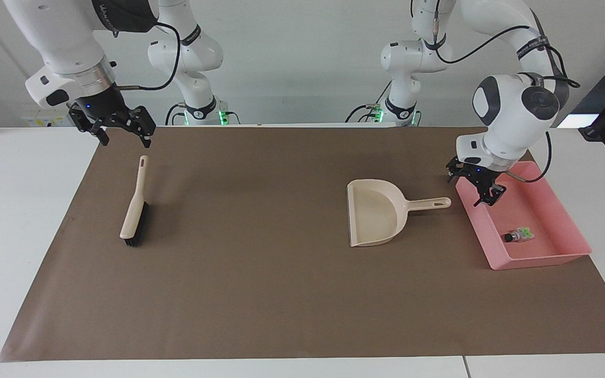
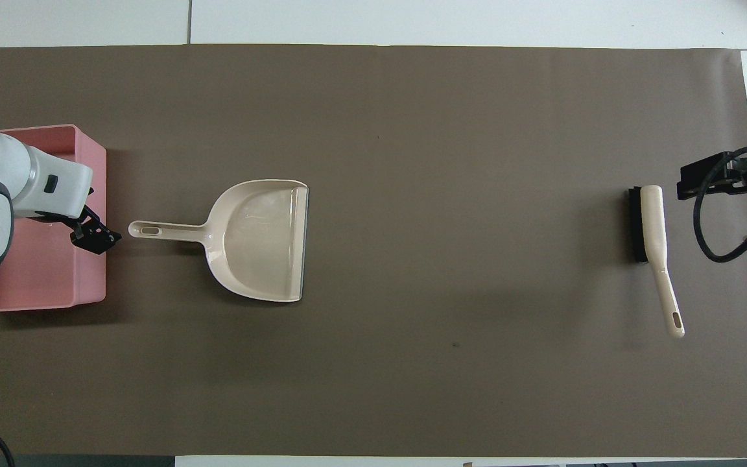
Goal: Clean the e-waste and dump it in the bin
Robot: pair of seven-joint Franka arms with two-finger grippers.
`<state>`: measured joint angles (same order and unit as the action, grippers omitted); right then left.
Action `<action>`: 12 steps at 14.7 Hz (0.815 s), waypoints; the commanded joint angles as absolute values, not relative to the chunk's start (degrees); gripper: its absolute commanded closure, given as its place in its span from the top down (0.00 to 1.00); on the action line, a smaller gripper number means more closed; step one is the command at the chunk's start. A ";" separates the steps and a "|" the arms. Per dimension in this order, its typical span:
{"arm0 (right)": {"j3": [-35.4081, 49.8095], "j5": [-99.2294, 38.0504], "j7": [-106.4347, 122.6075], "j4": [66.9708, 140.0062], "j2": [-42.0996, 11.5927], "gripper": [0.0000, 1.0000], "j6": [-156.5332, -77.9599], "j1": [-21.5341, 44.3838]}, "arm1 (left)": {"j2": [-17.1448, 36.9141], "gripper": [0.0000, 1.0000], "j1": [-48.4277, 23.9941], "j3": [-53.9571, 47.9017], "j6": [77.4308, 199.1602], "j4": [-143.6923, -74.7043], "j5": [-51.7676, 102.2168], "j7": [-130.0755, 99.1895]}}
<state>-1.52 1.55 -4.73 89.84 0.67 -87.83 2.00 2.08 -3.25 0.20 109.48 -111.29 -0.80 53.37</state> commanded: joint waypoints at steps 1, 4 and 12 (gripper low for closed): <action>-1.23 1.85 -4.48 89.47 0.79 1.00 -88.07 2.02 | -2.18 0.99 -1.85 -0.09 106.62 -112.94 0.18 47.13; -1.23 1.85 -3.79 89.74 0.88 1.00 -88.24 2.02 | -6.67 0.99 -1.85 -0.09 102.85 -113.73 0.18 35.39; -1.32 1.05 -3.87 89.47 1.05 1.00 -89.65 1.93 | -7.92 0.99 -2.20 -0.17 95.03 -104.09 0.26 6.36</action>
<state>-1.33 1.51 -3.76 89.80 0.68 -88.93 2.06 -9.34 -2.22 0.02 99.26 -109.42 -0.60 11.98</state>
